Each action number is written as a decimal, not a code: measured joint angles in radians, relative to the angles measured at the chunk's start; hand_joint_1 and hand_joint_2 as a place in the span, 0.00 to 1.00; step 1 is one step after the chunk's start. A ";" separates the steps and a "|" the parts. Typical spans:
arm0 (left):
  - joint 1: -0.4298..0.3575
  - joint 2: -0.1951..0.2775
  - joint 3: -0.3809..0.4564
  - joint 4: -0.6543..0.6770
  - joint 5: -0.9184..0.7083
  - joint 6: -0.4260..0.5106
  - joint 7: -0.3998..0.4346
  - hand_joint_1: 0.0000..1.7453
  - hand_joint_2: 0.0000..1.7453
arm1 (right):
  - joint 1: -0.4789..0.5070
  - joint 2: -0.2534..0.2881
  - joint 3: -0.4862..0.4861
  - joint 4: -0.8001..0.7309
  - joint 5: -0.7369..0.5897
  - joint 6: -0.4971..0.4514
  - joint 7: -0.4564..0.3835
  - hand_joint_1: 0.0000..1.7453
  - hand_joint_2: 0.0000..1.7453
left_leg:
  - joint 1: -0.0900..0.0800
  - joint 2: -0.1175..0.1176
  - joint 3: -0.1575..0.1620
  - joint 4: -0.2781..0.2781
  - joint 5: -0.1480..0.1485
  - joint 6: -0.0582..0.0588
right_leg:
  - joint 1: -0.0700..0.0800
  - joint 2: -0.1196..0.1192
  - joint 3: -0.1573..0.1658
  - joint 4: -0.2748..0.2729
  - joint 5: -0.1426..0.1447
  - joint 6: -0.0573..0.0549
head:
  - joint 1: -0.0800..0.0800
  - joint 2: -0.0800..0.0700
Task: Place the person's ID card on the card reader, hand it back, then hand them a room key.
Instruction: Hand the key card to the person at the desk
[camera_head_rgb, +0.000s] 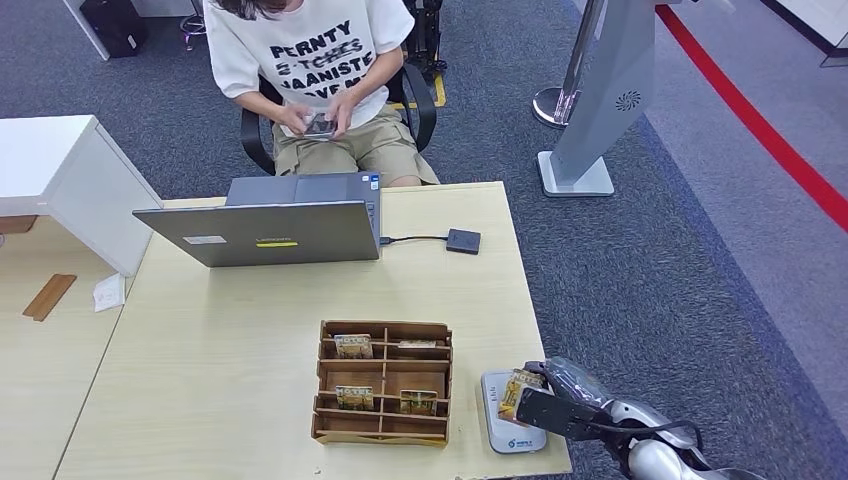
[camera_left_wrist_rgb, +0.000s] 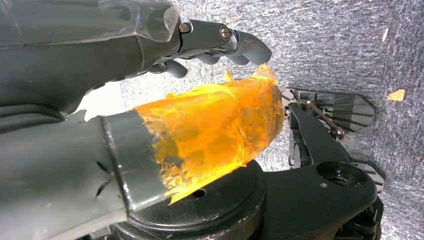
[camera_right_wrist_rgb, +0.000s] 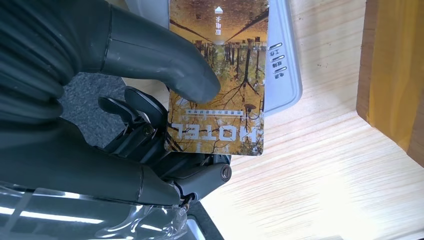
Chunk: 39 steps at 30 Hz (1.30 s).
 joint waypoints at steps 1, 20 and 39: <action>0.000 0.000 0.000 0.000 0.000 0.000 0.000 0.00 0.00 | 0.000 0.000 0.000 0.000 0.000 0.000 0.000 1.00 1.00 | 0.000 0.000 0.000 0.000 0.000 0.000 | 0.000 0.000 0.000 0.000 0.000 0.000 | 0.000 0.000; 0.000 0.000 -0.005 0.000 0.007 0.001 0.000 0.00 0.00 | 0.015 0.000 -0.006 -0.007 0.014 -0.012 0.000 1.00 1.00 | 0.000 0.000 0.000 0.000 0.000 0.000 | 0.000 0.000 0.000 0.000 0.000 0.000 | 0.000 0.000; 0.000 0.000 -0.009 0.000 0.013 0.001 0.000 0.00 0.00 | 0.017 0.000 -0.007 -0.012 0.021 -0.012 0.000 1.00 1.00 | 0.000 0.000 0.000 0.000 0.000 0.000 | 0.000 0.000 0.000 0.000 0.000 0.000 | 0.000 0.000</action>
